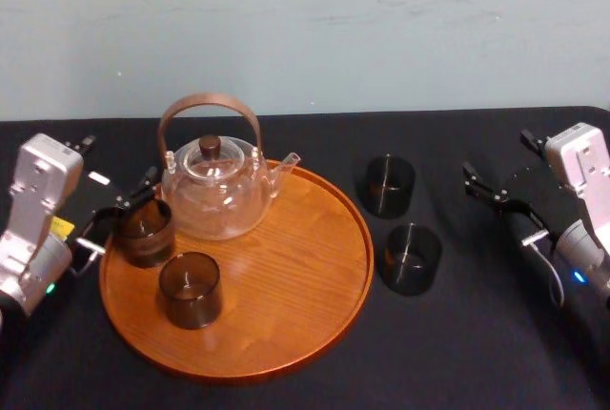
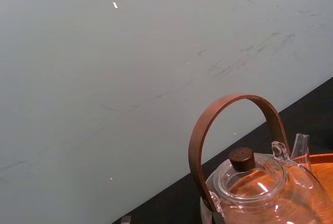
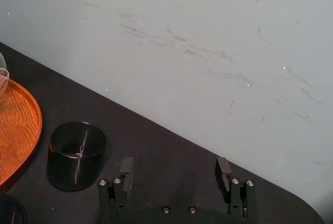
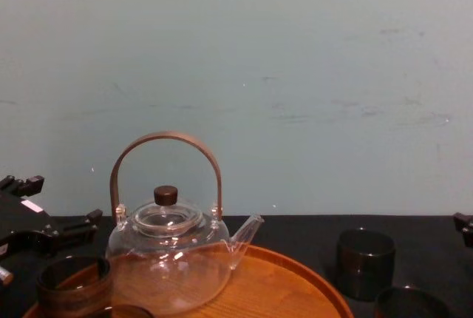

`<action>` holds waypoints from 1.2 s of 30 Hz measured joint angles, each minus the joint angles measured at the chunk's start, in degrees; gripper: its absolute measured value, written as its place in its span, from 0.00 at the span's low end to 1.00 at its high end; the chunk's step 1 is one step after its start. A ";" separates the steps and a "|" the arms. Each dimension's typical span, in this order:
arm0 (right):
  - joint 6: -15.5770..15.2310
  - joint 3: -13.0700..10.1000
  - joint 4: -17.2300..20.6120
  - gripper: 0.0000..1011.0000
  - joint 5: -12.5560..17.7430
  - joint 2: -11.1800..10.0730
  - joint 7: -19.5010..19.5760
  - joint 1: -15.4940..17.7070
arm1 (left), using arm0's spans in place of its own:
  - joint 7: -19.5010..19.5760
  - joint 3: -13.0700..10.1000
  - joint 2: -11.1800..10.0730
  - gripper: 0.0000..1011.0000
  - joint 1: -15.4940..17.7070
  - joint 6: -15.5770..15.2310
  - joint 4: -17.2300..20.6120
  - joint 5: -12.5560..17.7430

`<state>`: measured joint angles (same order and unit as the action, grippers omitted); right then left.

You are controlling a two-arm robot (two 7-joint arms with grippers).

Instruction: Pick up the glass from the table and place it on the tray.

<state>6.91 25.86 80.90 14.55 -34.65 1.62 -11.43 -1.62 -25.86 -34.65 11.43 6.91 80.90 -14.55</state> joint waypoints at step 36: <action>0.00 0.00 0.00 0.99 0.00 0.00 0.00 0.00 | 0.00 0.00 0.00 0.99 0.00 0.00 0.00 0.00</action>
<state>6.91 25.86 80.90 14.55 -34.64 1.62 -11.43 -1.62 -25.87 -34.65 11.43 6.91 80.90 -14.55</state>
